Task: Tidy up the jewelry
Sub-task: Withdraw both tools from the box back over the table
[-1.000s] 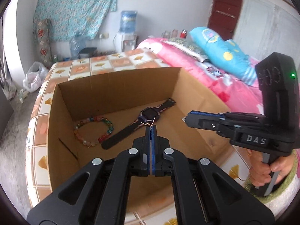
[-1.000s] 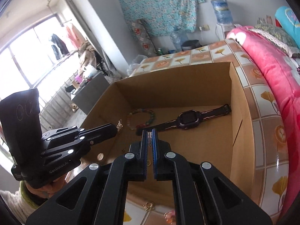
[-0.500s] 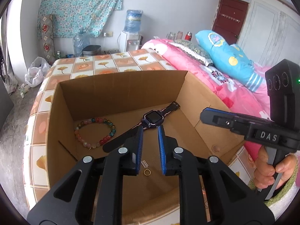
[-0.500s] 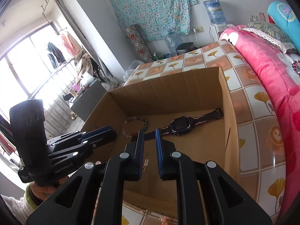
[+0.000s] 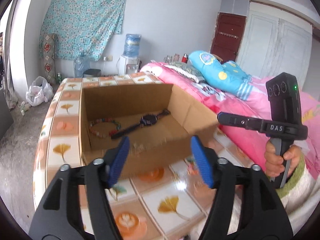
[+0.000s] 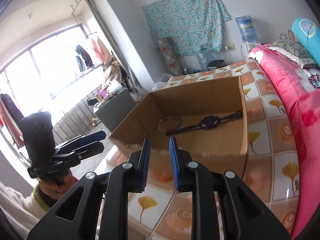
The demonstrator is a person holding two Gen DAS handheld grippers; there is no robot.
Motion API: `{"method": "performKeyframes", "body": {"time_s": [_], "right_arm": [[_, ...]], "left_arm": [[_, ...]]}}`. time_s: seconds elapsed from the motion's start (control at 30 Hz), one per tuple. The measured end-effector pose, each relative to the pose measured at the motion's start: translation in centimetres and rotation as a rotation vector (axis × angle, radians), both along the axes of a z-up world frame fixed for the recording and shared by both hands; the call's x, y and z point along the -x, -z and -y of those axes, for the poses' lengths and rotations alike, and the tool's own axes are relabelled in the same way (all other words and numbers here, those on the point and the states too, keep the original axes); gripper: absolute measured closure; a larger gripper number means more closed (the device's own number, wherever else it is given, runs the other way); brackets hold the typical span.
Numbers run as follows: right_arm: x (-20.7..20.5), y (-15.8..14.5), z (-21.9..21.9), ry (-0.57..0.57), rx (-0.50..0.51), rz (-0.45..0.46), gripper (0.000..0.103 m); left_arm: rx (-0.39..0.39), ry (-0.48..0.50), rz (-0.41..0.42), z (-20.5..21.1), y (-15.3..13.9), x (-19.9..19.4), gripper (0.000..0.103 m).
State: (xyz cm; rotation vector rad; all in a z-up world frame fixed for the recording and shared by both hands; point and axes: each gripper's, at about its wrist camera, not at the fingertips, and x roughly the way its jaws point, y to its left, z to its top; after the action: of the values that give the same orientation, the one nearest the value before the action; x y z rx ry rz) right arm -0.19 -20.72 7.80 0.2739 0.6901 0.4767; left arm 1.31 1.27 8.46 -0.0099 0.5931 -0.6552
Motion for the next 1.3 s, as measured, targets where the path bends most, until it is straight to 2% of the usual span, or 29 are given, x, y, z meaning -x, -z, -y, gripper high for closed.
{"method": "performKeyframes", "body": {"time_s": [0.07,0.17,0.33,0.53,0.7,1.0,1.13,1.3], "right_arm": [[0.8,0.8,-0.6,-0.023,0.019,-0.018,0.083],[0.8,2.9,-2.1,-0.031,0.057,-0.088,0.083],[-0.7,6.4,-5.2,-0.018,0.210,-0.178,0.083],[-2.3,8.8,-7.8,-0.017,0.379,-0.218,0.083],[-3.2,10.0,-9.0,-0.010,0.487,-0.242,0.083],[-4.0,10.9,-9.4,-0.014,0.523,-0.272,0.083],[-4.5,11.0,-9.2,-0.019,0.505,-0.281,0.090],[-4.6,11.2,-9.3,-0.024,0.470,-0.288,0.091]], "left_arm": [[-0.011,-0.004,-0.012,-0.5,1.1,1.0,0.031],[-0.052,-0.039,-0.088,-0.5,4.2,1.4,0.030],[-0.154,-0.137,-0.184,0.1,8.6,0.3,0.030],[-0.284,-0.156,-0.175,1.3,11.2,-0.1,0.030],[-0.313,-0.133,-0.176,1.9,11.9,0.2,0.028],[-0.330,-0.121,-0.153,2.5,12.1,0.6,0.025],[-0.329,-0.124,-0.154,2.7,12.2,0.6,0.025],[-0.328,-0.128,-0.152,2.3,12.2,0.7,0.025]]}}
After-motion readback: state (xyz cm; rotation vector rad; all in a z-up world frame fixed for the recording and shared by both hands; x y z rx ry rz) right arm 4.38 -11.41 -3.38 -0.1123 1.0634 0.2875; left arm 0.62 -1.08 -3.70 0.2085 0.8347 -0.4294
